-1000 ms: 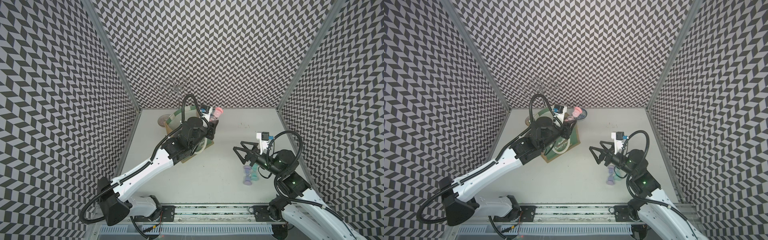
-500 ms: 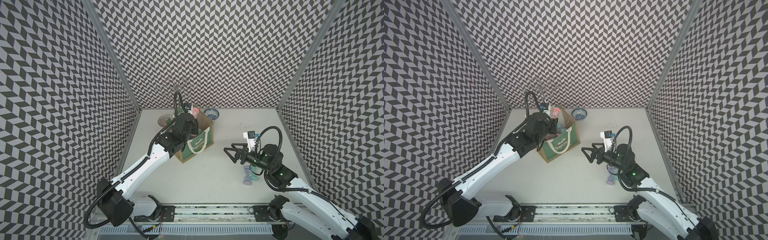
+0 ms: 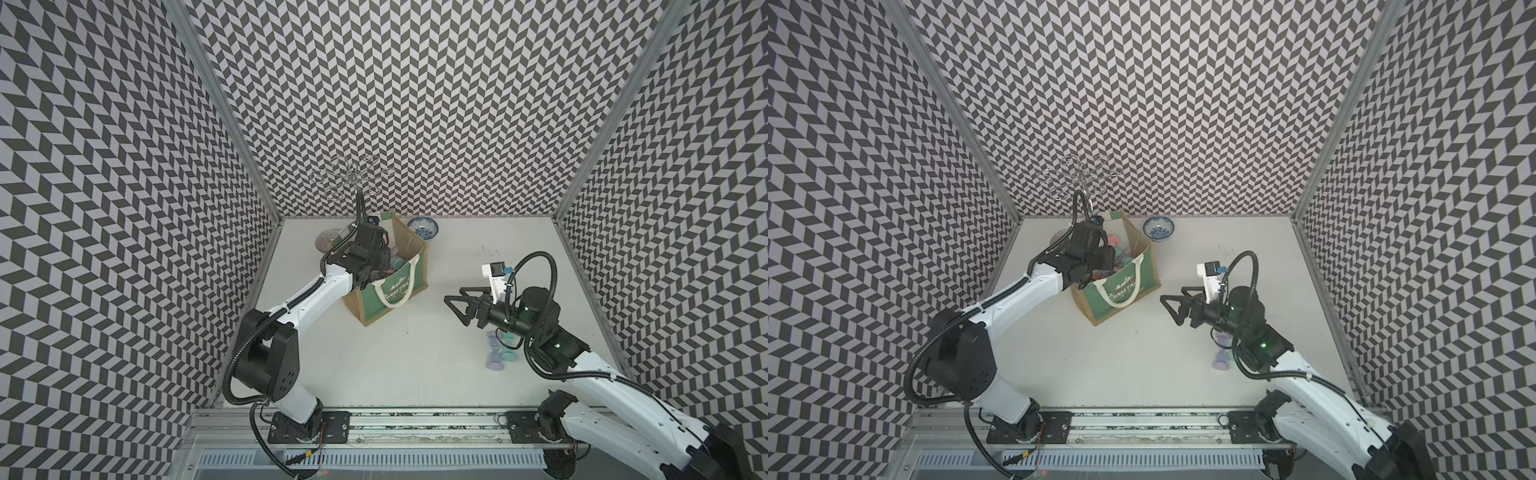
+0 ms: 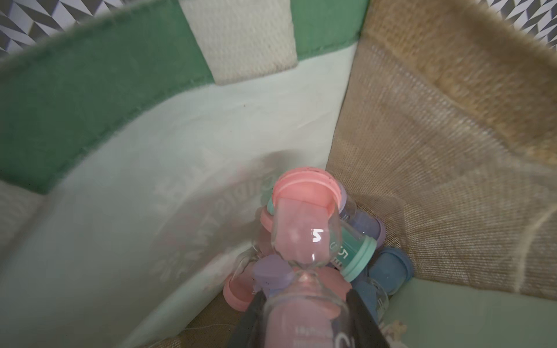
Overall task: Put the hourglass into the canvas bag
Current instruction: Place the hourglass in the canvas bag.
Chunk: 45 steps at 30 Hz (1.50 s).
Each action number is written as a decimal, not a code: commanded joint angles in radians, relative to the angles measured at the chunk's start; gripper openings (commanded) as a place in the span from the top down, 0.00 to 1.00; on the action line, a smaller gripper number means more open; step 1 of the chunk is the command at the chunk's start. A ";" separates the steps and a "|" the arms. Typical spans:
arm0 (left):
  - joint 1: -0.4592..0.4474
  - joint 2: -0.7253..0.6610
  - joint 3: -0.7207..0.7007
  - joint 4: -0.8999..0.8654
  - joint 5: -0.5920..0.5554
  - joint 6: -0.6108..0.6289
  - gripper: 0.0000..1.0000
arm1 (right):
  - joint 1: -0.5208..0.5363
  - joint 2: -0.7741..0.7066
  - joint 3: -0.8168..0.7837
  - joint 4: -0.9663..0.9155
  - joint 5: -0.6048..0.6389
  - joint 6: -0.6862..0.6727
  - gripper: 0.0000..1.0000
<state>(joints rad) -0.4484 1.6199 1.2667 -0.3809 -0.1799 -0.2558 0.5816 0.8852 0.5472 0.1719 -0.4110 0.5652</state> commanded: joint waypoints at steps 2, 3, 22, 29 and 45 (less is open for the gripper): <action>0.023 0.023 0.004 0.040 0.047 -0.011 0.64 | 0.007 0.004 0.028 0.062 0.026 -0.018 0.01; 0.027 0.029 0.002 0.040 0.053 -0.014 0.62 | 0.006 0.004 0.027 0.065 0.029 -0.017 0.01; 0.024 -0.097 -0.022 0.038 0.063 -0.062 0.33 | 0.006 -0.018 0.039 0.042 0.075 -0.034 0.01; -0.013 -0.227 -0.029 0.038 0.030 -0.073 0.27 | 0.007 -0.054 0.063 -0.027 0.133 -0.049 0.01; -0.302 -0.424 -0.009 0.035 -0.011 -0.122 0.24 | 0.004 -0.168 0.152 -0.327 0.294 -0.043 0.01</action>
<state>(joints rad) -0.7071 1.2114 1.2484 -0.3523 -0.1928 -0.3408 0.5816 0.7506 0.6640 -0.0841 -0.1810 0.5236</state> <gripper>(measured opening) 0.756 0.993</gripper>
